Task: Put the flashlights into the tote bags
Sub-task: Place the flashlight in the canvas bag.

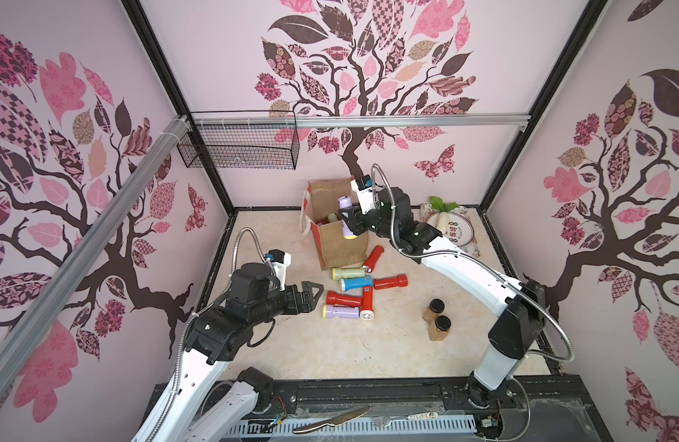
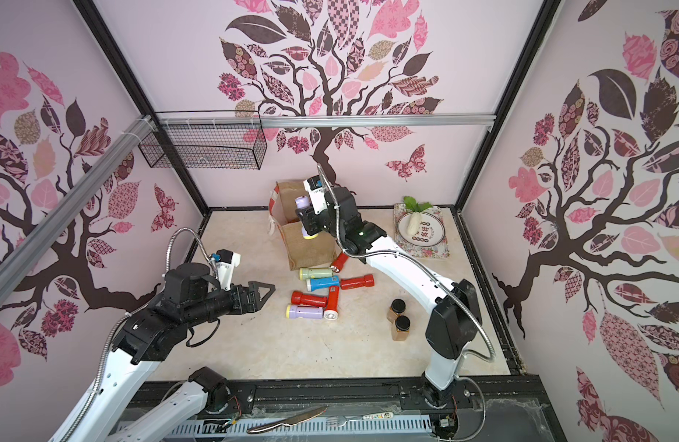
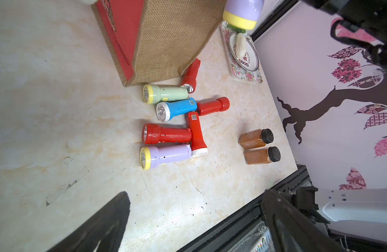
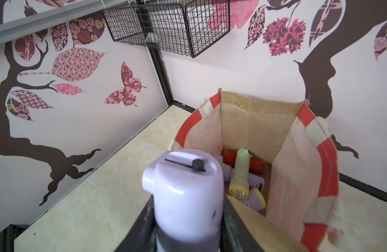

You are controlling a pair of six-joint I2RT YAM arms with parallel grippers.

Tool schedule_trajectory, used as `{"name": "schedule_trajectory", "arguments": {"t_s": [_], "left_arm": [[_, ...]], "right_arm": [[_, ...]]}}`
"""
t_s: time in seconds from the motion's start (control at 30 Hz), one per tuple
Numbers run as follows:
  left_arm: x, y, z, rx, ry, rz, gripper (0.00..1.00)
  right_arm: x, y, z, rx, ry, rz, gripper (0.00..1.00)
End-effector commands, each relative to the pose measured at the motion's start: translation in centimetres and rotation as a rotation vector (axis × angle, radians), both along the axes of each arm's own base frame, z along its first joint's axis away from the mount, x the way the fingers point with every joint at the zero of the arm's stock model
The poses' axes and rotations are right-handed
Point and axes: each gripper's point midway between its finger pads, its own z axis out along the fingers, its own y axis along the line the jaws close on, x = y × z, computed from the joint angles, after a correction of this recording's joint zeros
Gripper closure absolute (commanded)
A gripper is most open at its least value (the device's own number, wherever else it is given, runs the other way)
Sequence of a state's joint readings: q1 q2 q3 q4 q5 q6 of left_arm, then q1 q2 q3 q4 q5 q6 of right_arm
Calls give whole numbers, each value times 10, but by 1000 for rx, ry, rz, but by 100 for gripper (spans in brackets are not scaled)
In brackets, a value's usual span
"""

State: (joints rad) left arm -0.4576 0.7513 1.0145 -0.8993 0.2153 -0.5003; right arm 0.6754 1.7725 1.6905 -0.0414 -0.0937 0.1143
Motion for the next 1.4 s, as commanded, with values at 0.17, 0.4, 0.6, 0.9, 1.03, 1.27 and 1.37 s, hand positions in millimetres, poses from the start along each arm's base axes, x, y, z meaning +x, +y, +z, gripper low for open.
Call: {"name": "schedule_trajectory", "arguments": {"t_s": [0.17,0.4,0.6,0.9,1.03,1.27,1.37], "left_arm": [[-5,2,2,20,4,-22,2],[-5,1,6,16,-2,-28,2],[-2,0,16,24,-12,-32,2],[-8,8,20,22,-18,4,2],[-7,9,19,33,-14,7,2],[-6,10,23,33,-29,13,2],[-6,10,24,32,-32,14,2]], "right_arm": [[43,13,34,132,-98,-27,100],[67,22,36,167,-115,-54,100],[95,30,18,132,-111,-85,100],[132,43,-5,65,-113,-114,100],[144,46,-19,44,-111,-137,100],[159,52,-74,-5,-42,-157,100],[161,54,-94,-27,-15,-155,100]]}}
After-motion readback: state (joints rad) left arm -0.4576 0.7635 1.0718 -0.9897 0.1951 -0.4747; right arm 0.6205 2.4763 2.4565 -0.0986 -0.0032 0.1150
